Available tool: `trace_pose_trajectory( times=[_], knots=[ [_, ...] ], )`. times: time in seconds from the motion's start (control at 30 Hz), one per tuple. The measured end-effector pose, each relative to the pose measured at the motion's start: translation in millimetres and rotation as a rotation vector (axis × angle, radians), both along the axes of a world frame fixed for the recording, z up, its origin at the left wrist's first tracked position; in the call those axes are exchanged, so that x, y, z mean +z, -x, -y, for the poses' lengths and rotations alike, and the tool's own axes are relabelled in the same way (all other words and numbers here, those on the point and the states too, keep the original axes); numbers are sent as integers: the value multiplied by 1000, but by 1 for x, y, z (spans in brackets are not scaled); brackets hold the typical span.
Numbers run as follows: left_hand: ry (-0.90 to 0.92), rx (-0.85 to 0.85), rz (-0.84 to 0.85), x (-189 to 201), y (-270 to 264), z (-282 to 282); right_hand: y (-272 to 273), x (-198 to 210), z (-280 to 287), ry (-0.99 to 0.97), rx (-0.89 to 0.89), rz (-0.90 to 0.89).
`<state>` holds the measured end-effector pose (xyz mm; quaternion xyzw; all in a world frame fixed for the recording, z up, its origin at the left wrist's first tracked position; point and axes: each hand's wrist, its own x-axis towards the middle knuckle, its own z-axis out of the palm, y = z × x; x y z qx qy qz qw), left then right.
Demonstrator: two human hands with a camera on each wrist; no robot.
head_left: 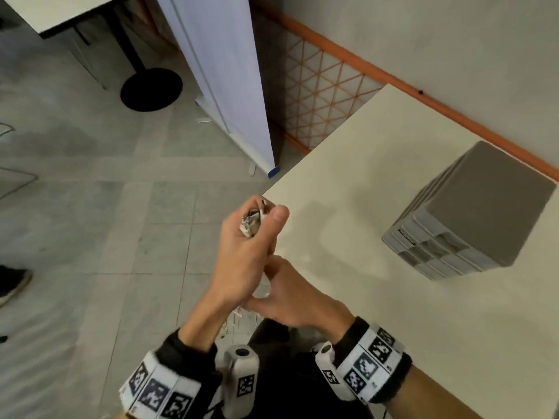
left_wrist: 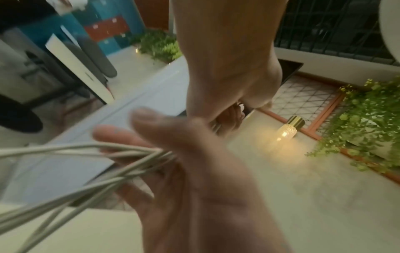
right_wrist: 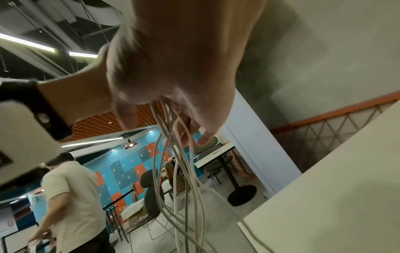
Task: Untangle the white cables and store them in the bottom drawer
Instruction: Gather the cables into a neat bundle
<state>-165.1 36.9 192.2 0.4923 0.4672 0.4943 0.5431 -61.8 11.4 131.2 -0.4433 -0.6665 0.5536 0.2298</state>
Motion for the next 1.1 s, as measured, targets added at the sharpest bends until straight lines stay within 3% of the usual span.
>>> trace_pose_trajectory(
  times=[0.13,0.33,0.57,0.73,0.87,1.0,1.1],
  knots=[
    [242,-31,145,1,-33,-11,-21,-11,10,-5,-234,-81],
    [248,-175,239,3,-88,-11,-67,-12,34,-88,-490,-76],
    [317,-302,238,-2,-130,-18,-115,2,45,-190,-602,8],
    [438,-338,349,6,-155,-22,-123,12,50,-231,-715,0],
    [371,-431,248,13,-176,-23,-134,12,51,-306,-811,103],
    [425,-421,313,15,-185,-21,-142,14,54,-160,-863,-100],
    [495,-415,375,13,-189,-21,-148,14,57,-118,-851,-129]
  ],
)
